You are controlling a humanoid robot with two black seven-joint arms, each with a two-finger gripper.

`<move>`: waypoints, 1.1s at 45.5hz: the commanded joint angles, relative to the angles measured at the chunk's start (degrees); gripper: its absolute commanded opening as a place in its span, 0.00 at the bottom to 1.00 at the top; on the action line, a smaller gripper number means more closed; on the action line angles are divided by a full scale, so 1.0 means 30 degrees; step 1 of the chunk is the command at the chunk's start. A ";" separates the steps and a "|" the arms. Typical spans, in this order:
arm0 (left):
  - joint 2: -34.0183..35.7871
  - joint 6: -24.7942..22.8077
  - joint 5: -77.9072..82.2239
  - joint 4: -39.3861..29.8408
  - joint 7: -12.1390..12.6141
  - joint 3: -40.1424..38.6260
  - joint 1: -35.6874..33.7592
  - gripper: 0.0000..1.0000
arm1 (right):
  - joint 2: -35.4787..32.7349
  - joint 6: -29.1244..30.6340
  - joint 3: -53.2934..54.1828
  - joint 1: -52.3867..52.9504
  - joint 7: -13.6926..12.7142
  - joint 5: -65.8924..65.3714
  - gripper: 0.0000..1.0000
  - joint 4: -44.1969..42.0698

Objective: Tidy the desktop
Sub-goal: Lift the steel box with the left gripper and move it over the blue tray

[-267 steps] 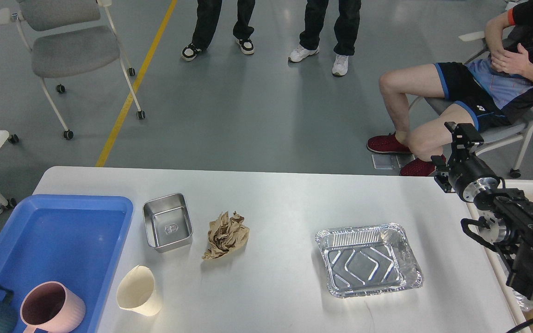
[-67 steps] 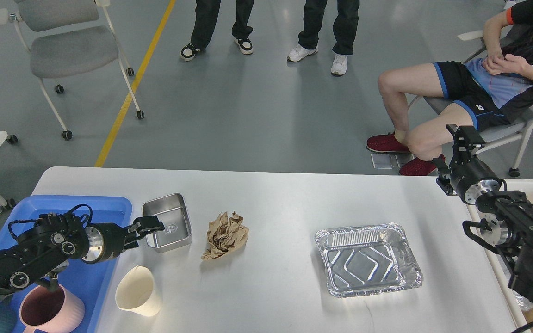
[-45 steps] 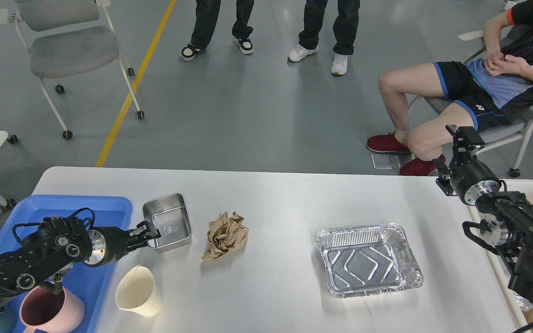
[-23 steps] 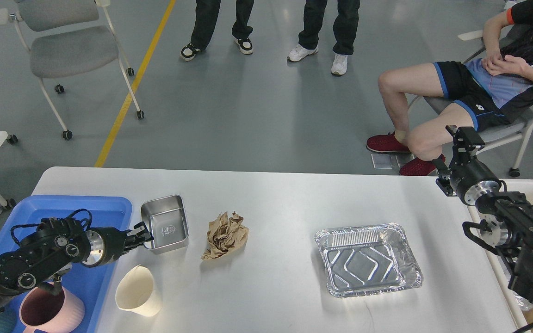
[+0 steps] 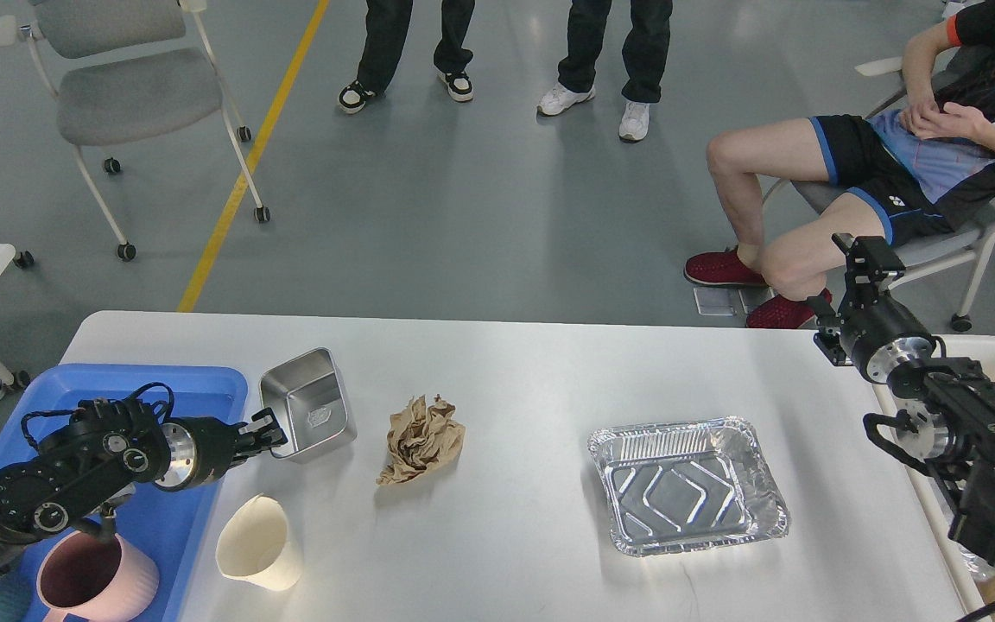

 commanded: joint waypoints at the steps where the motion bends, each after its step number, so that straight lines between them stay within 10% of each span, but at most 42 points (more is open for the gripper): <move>1: 0.0514 -0.1974 -0.0001 -0.0120 0.0021 0.0007 -0.1614 0.00 | -0.0030 -0.0019 0.0000 0.0018 0.0000 0.0000 1.00 -0.0001; 24: 0.6257 -1.0649 -0.0294 -0.1643 0.0050 -0.0110 -0.9408 0.00 | -0.0001 -0.0019 0.0000 -0.0012 0.0000 0.0000 1.00 -0.0030; 50: 0.7957 -0.9863 -0.0674 -0.1352 -0.0213 -0.0257 -0.7863 0.01 | -0.0001 -0.0019 0.0000 -0.0012 0.0000 0.0000 1.00 -0.0001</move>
